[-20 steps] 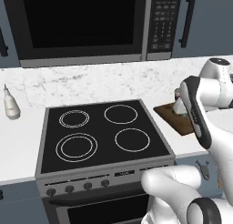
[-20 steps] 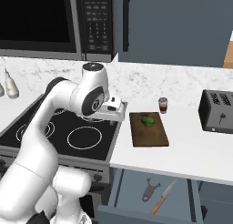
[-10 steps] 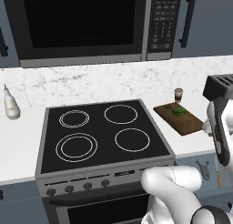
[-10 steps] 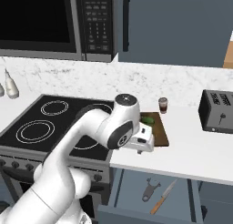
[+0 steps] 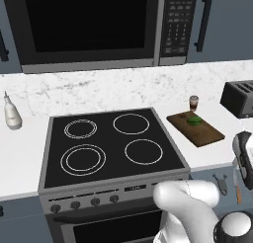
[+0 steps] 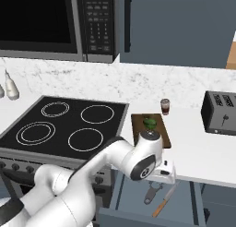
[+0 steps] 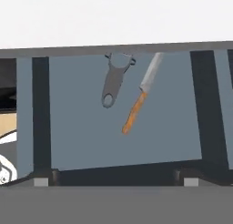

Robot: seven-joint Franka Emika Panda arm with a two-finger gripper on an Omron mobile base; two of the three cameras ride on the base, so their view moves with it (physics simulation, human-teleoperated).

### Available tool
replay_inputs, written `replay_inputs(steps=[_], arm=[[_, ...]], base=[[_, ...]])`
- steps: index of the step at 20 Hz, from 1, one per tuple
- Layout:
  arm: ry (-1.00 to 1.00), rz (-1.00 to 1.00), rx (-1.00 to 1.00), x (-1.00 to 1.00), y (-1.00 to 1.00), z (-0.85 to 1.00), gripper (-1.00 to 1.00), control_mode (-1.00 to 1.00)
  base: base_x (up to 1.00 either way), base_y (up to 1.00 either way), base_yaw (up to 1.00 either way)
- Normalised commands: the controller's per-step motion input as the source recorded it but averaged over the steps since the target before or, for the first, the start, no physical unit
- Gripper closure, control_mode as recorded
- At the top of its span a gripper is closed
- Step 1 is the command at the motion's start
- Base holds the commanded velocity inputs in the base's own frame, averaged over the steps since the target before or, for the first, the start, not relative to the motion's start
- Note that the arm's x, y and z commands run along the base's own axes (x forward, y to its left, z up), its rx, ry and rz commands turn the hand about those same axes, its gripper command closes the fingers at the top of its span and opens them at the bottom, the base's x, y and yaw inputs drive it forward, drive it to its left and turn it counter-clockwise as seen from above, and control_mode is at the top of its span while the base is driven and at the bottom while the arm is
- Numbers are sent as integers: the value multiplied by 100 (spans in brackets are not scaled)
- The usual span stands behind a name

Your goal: Place the appropriate cutting tool for cutting the avocado skin on the cutting board.

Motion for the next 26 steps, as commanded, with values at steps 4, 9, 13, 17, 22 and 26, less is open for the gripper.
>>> replay_inputs(steps=[4,9,13,17,22,26], arm=[[25,-5,0,23,-66,-68,-100,-100],[8,-5,10,-5,-83,-69,-100,-100],[-5,-1,12,-6,-43,-68,-100,-100],[-13,0,14,0,-4,-60,-100,-100],[-12,0,11,1,0,-39,-100,-100],[-4,0,7,15,0,-29,-100,-100]], base=[[0,0,0],[0,0,0],[0,0,0],[0,0,0],[0,0,0],[0,0,0]])
